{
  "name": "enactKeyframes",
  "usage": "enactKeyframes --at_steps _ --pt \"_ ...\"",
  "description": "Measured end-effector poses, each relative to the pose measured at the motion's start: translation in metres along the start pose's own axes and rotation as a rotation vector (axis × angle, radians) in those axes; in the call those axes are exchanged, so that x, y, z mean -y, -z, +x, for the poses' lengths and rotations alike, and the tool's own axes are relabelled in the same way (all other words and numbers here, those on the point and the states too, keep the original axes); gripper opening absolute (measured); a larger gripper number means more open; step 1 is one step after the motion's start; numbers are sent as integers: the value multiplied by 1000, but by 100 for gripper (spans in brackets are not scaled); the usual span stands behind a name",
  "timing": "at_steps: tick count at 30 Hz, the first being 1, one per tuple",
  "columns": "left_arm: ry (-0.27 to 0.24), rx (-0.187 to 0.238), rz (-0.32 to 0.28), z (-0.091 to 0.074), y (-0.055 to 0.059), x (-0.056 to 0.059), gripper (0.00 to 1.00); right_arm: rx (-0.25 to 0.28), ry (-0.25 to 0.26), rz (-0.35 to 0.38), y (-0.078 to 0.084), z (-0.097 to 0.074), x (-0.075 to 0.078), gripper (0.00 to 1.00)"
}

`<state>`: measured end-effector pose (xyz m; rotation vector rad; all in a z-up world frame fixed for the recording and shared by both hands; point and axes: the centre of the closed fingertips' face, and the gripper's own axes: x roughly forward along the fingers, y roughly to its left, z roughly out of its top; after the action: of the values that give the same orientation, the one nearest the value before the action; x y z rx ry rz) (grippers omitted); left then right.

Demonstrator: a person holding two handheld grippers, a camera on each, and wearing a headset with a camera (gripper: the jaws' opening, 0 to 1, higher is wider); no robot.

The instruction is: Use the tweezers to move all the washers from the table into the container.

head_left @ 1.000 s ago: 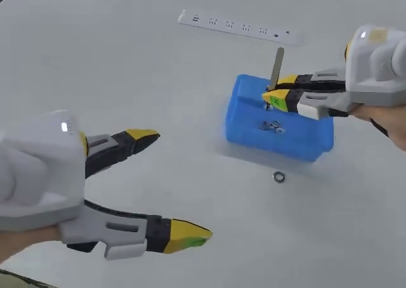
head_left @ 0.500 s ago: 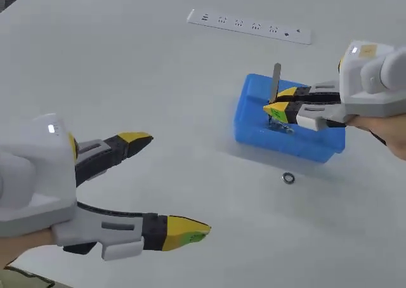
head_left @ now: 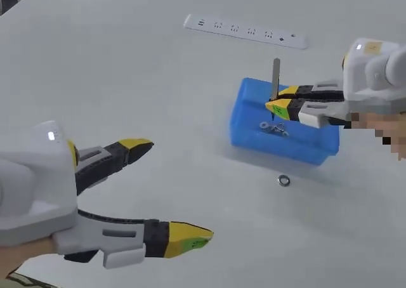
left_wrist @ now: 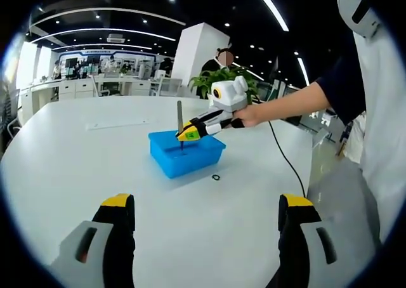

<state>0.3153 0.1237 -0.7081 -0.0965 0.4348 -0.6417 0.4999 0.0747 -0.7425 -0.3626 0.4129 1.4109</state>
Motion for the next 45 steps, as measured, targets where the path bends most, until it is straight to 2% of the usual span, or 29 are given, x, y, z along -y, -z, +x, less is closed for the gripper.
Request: enactKeyframes --at_steps 5,13,17,19,26,29,33,35,38,42,45 --pt "8 16 2 5 -10 -1 99 6 7 -14 -2 -9 -1 7" --pt "41 61 29 19 -36 3 99 34 15 -35 -13 -26 -4 7" --pt "44 59 35 25 -41 5 99 60 29 -47 -22 -36 -5 7" --pt "46 64 36 27 -44 7 98 83 33 -42 -27 -42 -7 7" --pt "89 82 70 41 -62 16 95 104 18 -78 -37 -60 -24 7" --pt "101 95 89 48 -73 20 95 102 27 -96 -35 -64 -26 7" --pt "121 116 112 55 -84 25 94 88 41 -82 -25 -61 -20 7" --pt "147 110 133 61 -89 26 91 85 45 -71 -21 -60 -18 7" --pt "152 119 166 72 -98 18 84 85 44 -58 -19 -58 -17 7" --pt "189 191 137 99 -130 5 80 87 28 -62 -19 -56 -20 7" --pt "193 194 152 123 -143 -5 71 85 20 -67 -19 -54 -21 7"
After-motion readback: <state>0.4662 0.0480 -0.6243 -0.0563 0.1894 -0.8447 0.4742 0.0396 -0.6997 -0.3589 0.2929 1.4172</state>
